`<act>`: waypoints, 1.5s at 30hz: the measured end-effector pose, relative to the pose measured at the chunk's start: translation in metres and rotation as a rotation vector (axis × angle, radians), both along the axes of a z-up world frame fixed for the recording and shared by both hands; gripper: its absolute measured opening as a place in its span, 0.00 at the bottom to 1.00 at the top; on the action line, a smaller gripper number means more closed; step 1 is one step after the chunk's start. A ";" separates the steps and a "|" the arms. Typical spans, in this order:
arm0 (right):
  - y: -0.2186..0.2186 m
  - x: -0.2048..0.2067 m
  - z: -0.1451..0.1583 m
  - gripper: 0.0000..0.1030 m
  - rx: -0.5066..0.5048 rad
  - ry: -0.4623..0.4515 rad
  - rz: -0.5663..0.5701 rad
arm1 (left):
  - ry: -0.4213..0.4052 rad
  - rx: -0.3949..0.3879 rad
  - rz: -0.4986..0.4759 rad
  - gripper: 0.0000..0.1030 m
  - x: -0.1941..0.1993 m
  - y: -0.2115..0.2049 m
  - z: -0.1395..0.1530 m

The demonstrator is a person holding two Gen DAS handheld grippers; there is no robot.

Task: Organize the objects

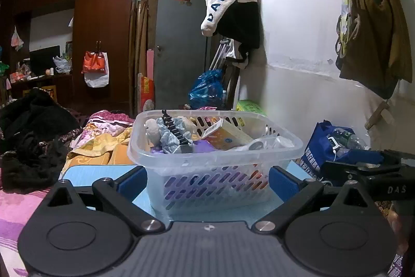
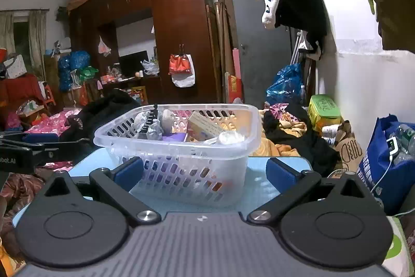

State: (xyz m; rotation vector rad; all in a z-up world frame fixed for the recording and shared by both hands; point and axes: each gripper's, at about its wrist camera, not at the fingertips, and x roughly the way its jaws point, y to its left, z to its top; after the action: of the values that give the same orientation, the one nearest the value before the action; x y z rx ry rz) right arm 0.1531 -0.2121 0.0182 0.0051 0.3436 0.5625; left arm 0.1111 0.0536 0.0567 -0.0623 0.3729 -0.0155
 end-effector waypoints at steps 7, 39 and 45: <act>0.006 0.004 0.002 1.00 -0.026 -0.009 0.005 | -0.001 -0.006 0.003 0.98 0.001 -0.002 0.001; 0.009 -0.003 -0.001 1.00 -0.019 -0.014 0.049 | -0.013 0.009 0.023 0.98 0.000 -0.008 -0.005; 0.007 -0.002 -0.001 1.00 -0.003 -0.006 0.045 | -0.018 0.003 0.030 0.98 -0.001 -0.006 -0.003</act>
State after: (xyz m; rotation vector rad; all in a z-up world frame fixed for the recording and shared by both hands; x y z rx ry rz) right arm 0.1512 -0.2053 0.0173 -0.0069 0.3389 0.6067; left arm 0.1098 0.0472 0.0533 -0.0651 0.3537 0.0140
